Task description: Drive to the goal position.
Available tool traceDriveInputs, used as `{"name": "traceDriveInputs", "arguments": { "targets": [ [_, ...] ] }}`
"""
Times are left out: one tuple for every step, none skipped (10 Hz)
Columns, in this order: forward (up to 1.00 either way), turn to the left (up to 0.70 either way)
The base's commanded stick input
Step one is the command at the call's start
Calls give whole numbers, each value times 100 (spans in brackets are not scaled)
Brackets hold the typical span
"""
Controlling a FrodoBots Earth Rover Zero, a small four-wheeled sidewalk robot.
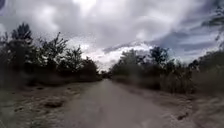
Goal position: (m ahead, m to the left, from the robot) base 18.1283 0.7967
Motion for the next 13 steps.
{"name": "traceDriveInputs", "arguments": {
  "targets": [
    [45, 0],
    [45, 0],
    [45, 0],
    [45, 0],
    [45, 0],
    [45, 0],
    [45, 0],
    [45, 0],
    [45, 0],
    [45, 0],
    [45, 0],
    [45, 0],
    [45, 0]
  ]
}}
